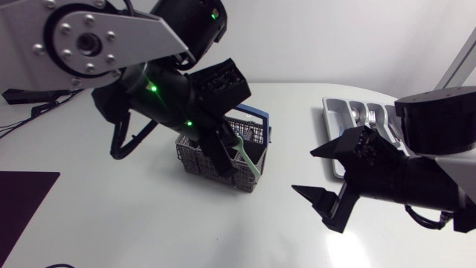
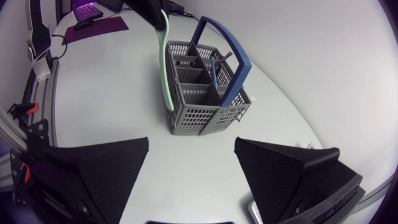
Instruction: Unload the cutlery basket into the drawer organizer.
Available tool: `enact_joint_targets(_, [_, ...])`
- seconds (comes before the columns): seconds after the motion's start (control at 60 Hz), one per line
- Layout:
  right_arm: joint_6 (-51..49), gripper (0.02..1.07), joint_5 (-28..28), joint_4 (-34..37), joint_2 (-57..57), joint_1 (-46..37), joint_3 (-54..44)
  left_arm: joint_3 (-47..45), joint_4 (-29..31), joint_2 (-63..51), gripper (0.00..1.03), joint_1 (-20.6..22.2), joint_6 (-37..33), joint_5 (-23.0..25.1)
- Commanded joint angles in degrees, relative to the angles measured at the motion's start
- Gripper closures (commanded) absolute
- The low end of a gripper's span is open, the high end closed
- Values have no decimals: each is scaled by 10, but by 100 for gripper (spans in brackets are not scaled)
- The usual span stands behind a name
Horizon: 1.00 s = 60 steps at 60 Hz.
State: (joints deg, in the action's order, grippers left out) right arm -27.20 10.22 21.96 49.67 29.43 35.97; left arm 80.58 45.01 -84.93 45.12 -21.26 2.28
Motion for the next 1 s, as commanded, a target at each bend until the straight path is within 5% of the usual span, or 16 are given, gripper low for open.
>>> enact_joint_targets(0.0, [43, 11, -5, -17, 21, 21, 23, 35, 15, -28, 100, -4, 72, 28])
enact_joint_targets(0.35, [56, 18, -70, -92, 83, 85, 37, 92, 17, -88, 100, -40, 194, 129])
enact_joint_targets(0.65, [40, 50, -151, -174, 136, 135, 42, 112, 16, -116, 100, -75, 227, 205])
enact_joint_targets(0.983, [12, 84, -228, -240, 183, 150, 50, 124, 25, -120, 100, -86, 235, 231])
